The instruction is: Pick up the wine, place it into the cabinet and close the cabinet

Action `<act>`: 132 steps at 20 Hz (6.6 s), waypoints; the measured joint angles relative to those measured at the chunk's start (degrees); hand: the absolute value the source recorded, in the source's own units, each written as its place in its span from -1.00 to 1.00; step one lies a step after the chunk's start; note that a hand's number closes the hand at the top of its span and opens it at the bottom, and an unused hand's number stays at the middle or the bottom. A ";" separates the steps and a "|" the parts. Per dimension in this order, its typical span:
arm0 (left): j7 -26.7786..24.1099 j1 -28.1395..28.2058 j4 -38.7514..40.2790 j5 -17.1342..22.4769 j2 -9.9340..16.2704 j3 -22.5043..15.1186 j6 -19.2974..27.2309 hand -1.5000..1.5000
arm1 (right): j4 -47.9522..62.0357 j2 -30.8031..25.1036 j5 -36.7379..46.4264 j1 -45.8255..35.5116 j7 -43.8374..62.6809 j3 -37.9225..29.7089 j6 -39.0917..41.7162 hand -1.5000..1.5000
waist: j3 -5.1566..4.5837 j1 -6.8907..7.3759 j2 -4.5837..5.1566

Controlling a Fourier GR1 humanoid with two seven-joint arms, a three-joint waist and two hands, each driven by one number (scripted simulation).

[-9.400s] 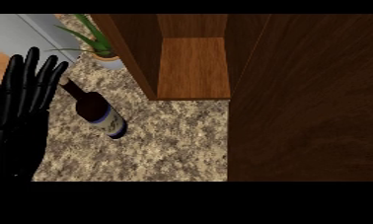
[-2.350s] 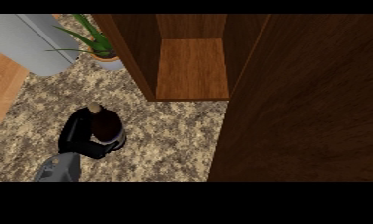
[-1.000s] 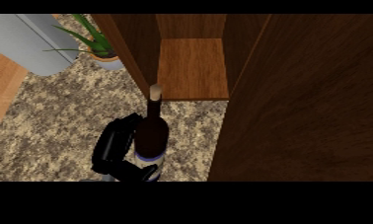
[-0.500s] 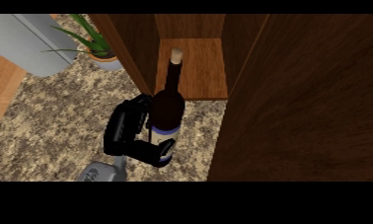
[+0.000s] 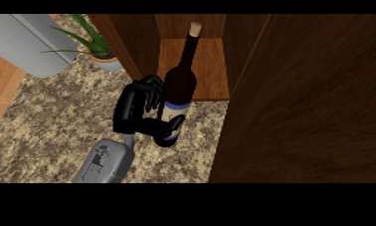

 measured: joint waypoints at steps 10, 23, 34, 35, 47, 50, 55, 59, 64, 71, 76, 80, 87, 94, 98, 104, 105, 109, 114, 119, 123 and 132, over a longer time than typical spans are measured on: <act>-0.64 -12.04 13.63 2.05 -0.24 1.02 2.03 1.00 | 0.17 -0.34 -0.77 2.21 -3.64 0.02 0.57 -1.00 | 0.00 -0.41 0.13; -6.78 -25.15 31.07 12.36 -0.20 -1.79 6.50 1.00 | 0.39 -0.49 -2.08 5.60 -8.75 -0.08 2.64 -1.00 | -0.02 -1.71 0.41; -6.34 -36.52 47.08 15.21 -0.22 -3.65 11.82 1.00 | 0.78 0.31 -3.09 6.67 -11.60 0.04 4.29 -1.00 | -0.01 -3.30 0.91; -5.86 -37.66 48.15 15.89 -0.22 -3.30 12.01 1.00 | 0.80 0.28 -3.18 6.72 -11.71 -0.08 4.54 -1.00 | -0.01 -3.41 0.97; -9.08 -44.32 59.89 18.60 -0.11 2.63 11.84 1.00 | 0.99 0.11 -4.18 9.33 -15.07 -0.60 6.61 -1.00 | -0.02 -4.64 1.70; -10.36 -45.42 61.72 18.69 0.64 3.59 12.48 1.00 | 1.05 0.01 -4.37 10.22 -16.25 -0.22 7.25 -1.00 | -0.02 -5.22 1.89; -11.06 -48.01 64.41 17.76 2.15 3.82 13.83 -1.00 | 1.17 0.33 -4.63 10.39 -17.24 0.05 7.99 -1.00 | -0.04 -5.47 2.11; -12.56 -49.06 66.22 16.65 2.64 3.50 15.98 -1.00 | 1.31 0.41 -4.81 10.64 -17.98 0.07 8.58 -1.00 | -0.05 -5.89 2.34; -13.46 -49.86 68.24 15.74 3.76 3.33 18.37 -1.00 | 1.35 0.32 -5.00 10.90 -18.87 0.01 9.35 -1.00 | -0.07 -6.26 2.53; -14.72 -50.88 68.50 16.20 4.21 4.32 16.73 -1.00 | 1.40 0.37 -5.24 11.30 -19.40 0.01 10.16 -1.00 | -0.15 -6.31 2.57; -16.74 -51.35 66.93 18.05 3.87 6.43 11.75 1.00 | 1.42 0.27 -5.36 12.16 -20.00 -0.23 10.41 -1.00 | -0.15 -6.02 2.38; -17.90 -52.23 65.56 19.49 3.40 8.06 7.36 1.00 | 1.20 -0.19 -5.47 13.06 -20.22 -0.61 10.62 -1.00 | -0.12 -5.36 1.95; -18.35 -53.12 64.38 20.55 2.04 9.42 0.07 -1.00 | 0.84 -1.07 -5.72 14.50 -20.03 -2.33 10.93 -1.00 | -0.05 -3.57 1.27; -18.07 -53.26 63.63 20.69 0.38 9.55 -1.43 -1.00 | 0.35 -1.49 -5.70 16.14 -19.76 -2.63 10.12 -1.00 | -0.03 -2.38 0.70; -16.87 -52.23 61.76 21.23 0.01 9.05 -2.25 -1.00 | 0.26 -1.80 -5.75 17.04 -19.99 -3.65 10.01 -1.00 | 0.00 -1.37 0.25; -15.93 -48.07 57.04 23.28 -0.17 6.85 -5.14 -1.00 | 0.19 -1.95 -5.85 17.47 -19.49 -5.15 9.88 -1.00 | 0.00 -0.60 -0.20; -15.55 -47.10 55.79 23.71 -0.19 6.22 -5.94 -1.00 | 0.24 -1.78 -5.86 17.18 -19.11 -5.26 9.78 -1.00 | -0.01 -0.30 -0.29; -14.53 -43.03 50.86 25.49 -0.25 3.35 -7.70 -1.00 | 0.09 -2.01 -5.80 17.24 -18.12 -5.08 9.35 -1.00 | 0.00 0.09 -0.65; -12.66 -36.10 42.69 27.87 -0.23 -0.54 -8.23 -1.00 | 0.04 -2.33 -5.83 17.81 -18.11 -5.89 9.18 -1.00 | 0.00 0.93 -0.95; -10.95 -27.22 33.26 28.76 0.05 -4.29 -7.23 -1.00 | 0.04 -2.40 -5.80 18.78 -18.86 -6.32 8.78 -1.00 | 0.01 1.67 -1.03; -9.82 -19.67 25.02 27.62 0.07 -7.32 -5.81 -1.00 | 0.07 -2.47 -5.74 18.60 -18.68 -6.27 8.66 -1.00 | 0.01 2.06 -0.91; -5.75 -3.26 5.31 27.68 3.72 -11.08 -4.25 -1.00 | -0.20 -4.32 -5.58 18.84 -18.52 -7.59 9.11 -1.00 | 0.01 1.67 -0.63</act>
